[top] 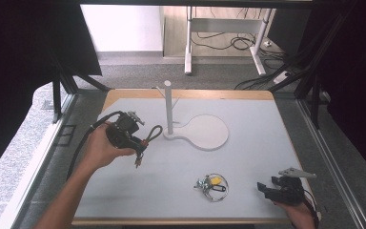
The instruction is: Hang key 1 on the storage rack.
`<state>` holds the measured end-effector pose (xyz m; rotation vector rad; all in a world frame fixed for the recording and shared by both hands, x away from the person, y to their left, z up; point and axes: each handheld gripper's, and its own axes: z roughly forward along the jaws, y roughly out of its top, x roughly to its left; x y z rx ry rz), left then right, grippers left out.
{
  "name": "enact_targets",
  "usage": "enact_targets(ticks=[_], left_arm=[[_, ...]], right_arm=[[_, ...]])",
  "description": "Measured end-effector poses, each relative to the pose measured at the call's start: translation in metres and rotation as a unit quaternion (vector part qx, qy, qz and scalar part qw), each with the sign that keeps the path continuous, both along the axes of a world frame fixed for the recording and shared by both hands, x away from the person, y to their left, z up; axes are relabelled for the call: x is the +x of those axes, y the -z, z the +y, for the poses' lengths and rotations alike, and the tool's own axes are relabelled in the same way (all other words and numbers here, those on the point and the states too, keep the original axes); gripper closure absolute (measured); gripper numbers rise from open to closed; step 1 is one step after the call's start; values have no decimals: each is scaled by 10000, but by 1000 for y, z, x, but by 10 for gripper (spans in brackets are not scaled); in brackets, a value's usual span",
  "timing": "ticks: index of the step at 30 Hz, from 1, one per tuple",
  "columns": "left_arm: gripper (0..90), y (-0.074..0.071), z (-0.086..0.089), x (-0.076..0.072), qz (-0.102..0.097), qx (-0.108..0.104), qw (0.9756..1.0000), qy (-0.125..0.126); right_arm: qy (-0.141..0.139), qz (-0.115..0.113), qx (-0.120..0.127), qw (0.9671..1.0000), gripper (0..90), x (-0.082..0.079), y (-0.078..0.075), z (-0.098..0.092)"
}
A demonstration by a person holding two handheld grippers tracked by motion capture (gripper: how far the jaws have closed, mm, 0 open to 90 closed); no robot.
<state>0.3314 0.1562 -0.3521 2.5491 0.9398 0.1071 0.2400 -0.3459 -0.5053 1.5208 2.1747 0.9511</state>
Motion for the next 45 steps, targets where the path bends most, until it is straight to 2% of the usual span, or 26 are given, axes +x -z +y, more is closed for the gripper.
enact_targets(ticks=[45], left_arm=[[659, -6, -6, 10, 10, 76, 10000, 0]], right_arm=[[0, -65, -28, 10000, 316, 0, 2, 2]])
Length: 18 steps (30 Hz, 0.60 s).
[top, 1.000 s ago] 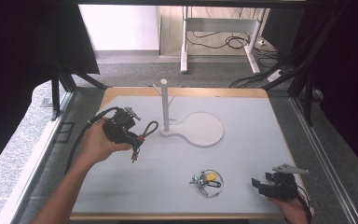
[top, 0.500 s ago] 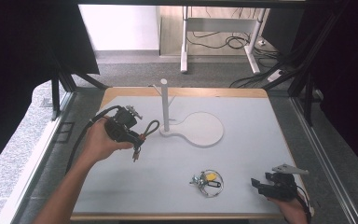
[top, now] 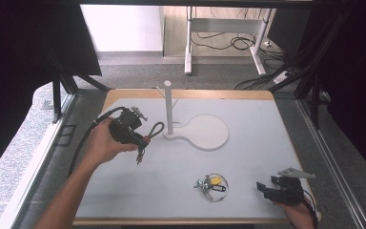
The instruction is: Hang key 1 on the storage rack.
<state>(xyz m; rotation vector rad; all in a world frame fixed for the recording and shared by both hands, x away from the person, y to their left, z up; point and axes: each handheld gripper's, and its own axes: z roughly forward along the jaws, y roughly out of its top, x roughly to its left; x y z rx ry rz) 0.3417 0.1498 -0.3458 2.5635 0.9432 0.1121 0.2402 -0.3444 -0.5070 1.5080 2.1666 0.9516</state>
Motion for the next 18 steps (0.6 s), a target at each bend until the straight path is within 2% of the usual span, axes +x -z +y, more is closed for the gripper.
enact_targets(ticks=[18], left_arm=[[659, -5, -9, 11, 18, 22, 10000, 19]], right_arm=[[3, -42, 20, 10000, 314, 0, 1, 0]])
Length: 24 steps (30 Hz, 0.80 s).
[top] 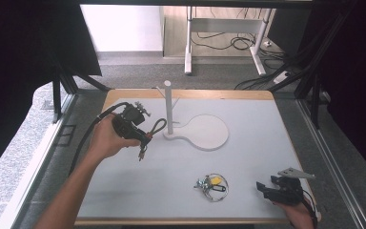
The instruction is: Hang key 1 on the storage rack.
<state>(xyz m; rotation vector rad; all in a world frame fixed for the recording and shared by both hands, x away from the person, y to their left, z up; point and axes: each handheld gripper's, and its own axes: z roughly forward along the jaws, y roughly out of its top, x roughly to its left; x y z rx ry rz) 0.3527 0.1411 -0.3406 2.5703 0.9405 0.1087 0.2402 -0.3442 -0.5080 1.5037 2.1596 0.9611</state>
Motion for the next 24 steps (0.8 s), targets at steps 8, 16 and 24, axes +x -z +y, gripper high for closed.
enact_targets(ticks=[8, 16, 24], left_arm=[[660, -5, -7, 8, -9, 62, 10000, 13], [660, -7, -7, 14, -1, 68, 10000, -41], [660, -14, -1, 21, -71, 82, 9998, -135]], right_arm=[[-4, -7, -4, 10000, 314, 0, 0, 0], [-15, -17, -12, 10000, 312, 1, 0, 0], [-11, -19, -28, 10000, 310, 1, 0, 1]])
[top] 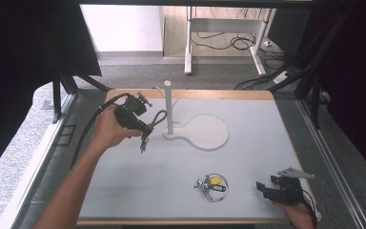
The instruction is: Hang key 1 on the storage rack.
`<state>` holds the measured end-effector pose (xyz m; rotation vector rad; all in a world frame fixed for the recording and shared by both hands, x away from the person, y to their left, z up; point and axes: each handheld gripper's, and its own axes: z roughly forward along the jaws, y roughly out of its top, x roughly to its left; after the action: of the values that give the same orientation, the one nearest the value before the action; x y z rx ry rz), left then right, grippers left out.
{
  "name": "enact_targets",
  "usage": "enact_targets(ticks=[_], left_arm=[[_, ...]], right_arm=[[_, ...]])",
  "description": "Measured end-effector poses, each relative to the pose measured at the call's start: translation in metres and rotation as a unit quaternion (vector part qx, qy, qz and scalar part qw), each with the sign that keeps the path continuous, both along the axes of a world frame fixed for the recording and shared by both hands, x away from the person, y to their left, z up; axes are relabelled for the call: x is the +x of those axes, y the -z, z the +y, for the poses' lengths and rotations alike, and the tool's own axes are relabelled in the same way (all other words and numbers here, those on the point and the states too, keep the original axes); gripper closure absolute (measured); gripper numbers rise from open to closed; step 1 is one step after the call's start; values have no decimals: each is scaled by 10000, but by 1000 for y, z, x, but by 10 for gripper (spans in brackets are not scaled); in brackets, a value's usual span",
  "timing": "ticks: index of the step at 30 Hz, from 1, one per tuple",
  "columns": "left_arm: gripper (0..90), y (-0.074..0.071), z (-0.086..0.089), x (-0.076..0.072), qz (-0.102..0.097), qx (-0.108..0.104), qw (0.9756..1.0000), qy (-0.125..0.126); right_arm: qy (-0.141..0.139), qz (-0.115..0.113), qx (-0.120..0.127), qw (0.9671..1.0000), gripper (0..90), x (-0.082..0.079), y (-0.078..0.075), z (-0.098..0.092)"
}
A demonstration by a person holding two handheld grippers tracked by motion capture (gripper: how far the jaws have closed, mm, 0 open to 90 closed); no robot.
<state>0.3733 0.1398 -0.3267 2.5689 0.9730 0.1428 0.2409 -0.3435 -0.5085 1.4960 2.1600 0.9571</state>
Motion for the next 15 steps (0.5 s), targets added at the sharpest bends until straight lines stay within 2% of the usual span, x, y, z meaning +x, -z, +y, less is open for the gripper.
enact_targets(ticks=[8, 12, 15], left_arm=[[660, -11, 6, 17, 34, -2, 9999, -123], [660, -13, 8, 22, 44, -69, 9997, -221], [660, -14, 9, 28, 66, -24, 9995, -300]], right_arm=[[0, 4, 23, 10000, 311, 0, 0, 0], [-11, -1, 24, 10000, 310, 0, 0, -1], [-20, 3, 36, 10000, 310, 0, 0, -1]])
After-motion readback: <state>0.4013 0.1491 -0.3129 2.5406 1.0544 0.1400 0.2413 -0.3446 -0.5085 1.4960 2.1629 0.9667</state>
